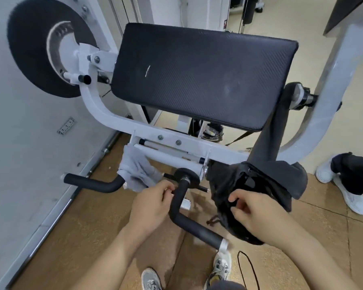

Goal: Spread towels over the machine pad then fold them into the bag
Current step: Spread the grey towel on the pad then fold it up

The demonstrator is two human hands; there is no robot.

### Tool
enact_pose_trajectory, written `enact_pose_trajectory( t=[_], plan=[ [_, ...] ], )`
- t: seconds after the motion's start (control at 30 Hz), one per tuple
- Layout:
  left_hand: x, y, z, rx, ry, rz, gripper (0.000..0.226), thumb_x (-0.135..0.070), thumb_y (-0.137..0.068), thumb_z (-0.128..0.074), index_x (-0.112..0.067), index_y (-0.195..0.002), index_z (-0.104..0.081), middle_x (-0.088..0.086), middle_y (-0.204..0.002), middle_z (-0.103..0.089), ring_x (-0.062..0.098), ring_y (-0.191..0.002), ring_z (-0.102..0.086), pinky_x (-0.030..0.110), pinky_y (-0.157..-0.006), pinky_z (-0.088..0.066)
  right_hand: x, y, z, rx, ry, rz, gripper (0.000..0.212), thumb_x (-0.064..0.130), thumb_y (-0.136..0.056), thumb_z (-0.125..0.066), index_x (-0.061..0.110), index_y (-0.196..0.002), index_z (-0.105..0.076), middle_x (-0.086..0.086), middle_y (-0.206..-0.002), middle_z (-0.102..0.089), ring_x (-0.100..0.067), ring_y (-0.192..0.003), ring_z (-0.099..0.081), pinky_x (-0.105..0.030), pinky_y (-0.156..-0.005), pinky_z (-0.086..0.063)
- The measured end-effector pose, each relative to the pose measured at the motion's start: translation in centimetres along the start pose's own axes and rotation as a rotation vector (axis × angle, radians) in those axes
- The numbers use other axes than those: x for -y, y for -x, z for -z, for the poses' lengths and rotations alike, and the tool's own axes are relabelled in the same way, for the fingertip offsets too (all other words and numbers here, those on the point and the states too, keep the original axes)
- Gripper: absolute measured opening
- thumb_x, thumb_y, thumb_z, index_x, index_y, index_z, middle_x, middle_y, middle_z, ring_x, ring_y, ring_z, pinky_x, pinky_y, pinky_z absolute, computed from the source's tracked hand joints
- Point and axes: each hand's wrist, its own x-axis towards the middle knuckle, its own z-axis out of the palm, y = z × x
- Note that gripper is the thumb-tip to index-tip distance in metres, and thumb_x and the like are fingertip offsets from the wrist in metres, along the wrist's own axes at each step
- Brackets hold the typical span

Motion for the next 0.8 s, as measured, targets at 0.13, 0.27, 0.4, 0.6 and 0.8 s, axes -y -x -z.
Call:
enact_pose_trajectory(
  t=[0.13, 0.27, 0.4, 0.6, 0.8],
  plan=[
    [5.9, 2.8, 4.3, -0.025, -0.007, -0.056, 0.019, -0.016, -0.092, -0.055, -0.029, -0.099, -0.067, -0.018, -0.087, -0.059, 0.006, -0.083, -0.058, 0.020, -0.066, -0.040, 6.8, 0.5, -3.4, -0.044, -0.058, 0.071, 0.011, 0.030, -0.093, -0.059, 0.035, -0.102, -0.060, 0.014, -0.075, -0.062, 0.000, -0.067, -0.056, -0.014, -0.059, -0.040],
    [12.8, 5.0, 8.6, -0.052, -0.054, -0.114, 0.022, -0.013, -0.090, -0.055, -0.025, -0.103, -0.069, -0.011, -0.100, -0.064, 0.011, -0.098, -0.056, 0.028, -0.081, -0.048, 14.5, -0.9, -8.5, -0.170, -0.459, 0.052, 0.015, 0.018, -0.094, -0.059, 0.031, -0.099, -0.065, 0.001, -0.074, -0.067, -0.014, -0.064, -0.061, -0.029, -0.065, -0.050],
    [16.8, 5.3, 12.3, -0.064, -0.088, -0.126, 0.024, -0.017, -0.094, -0.051, -0.027, -0.108, -0.067, -0.011, -0.106, -0.063, 0.011, -0.102, -0.054, 0.032, -0.084, -0.049, 20.3, -4.7, -12.9, -0.200, -0.624, -0.055, 0.021, 0.013, -0.092, -0.059, 0.027, -0.108, -0.061, -0.004, -0.100, -0.065, -0.014, -0.082, -0.062, -0.025, -0.072, -0.050],
    [18.5, 0.7, 13.9, -0.013, -0.153, -0.199, 0.033, -0.013, -0.094, -0.044, -0.025, -0.116, -0.065, -0.007, -0.110, -0.065, 0.014, -0.104, -0.052, 0.034, -0.086, -0.048, 25.0, -11.0, -15.9, -0.155, -0.361, -0.031, 0.062, 0.012, -0.093, -0.056, 0.020, -0.149, -0.031, -0.003, -0.146, -0.045, -0.021, -0.129, -0.047, -0.020, -0.091, -0.035],
    [18.8, -5.5, 10.7, 0.139, -0.294, -0.224, 0.017, -0.012, -0.090, -0.053, -0.018, -0.105, -0.059, 0.001, -0.104, -0.063, 0.023, -0.103, -0.055, 0.040, -0.084, -0.050, 24.5, -17.4, -18.8, -0.123, -0.312, -0.115, 0.066, 0.003, -0.093, -0.050, 0.017, -0.152, -0.025, -0.009, -0.148, -0.043, -0.028, -0.132, -0.044, -0.041, -0.106, -0.040]
  ],
)
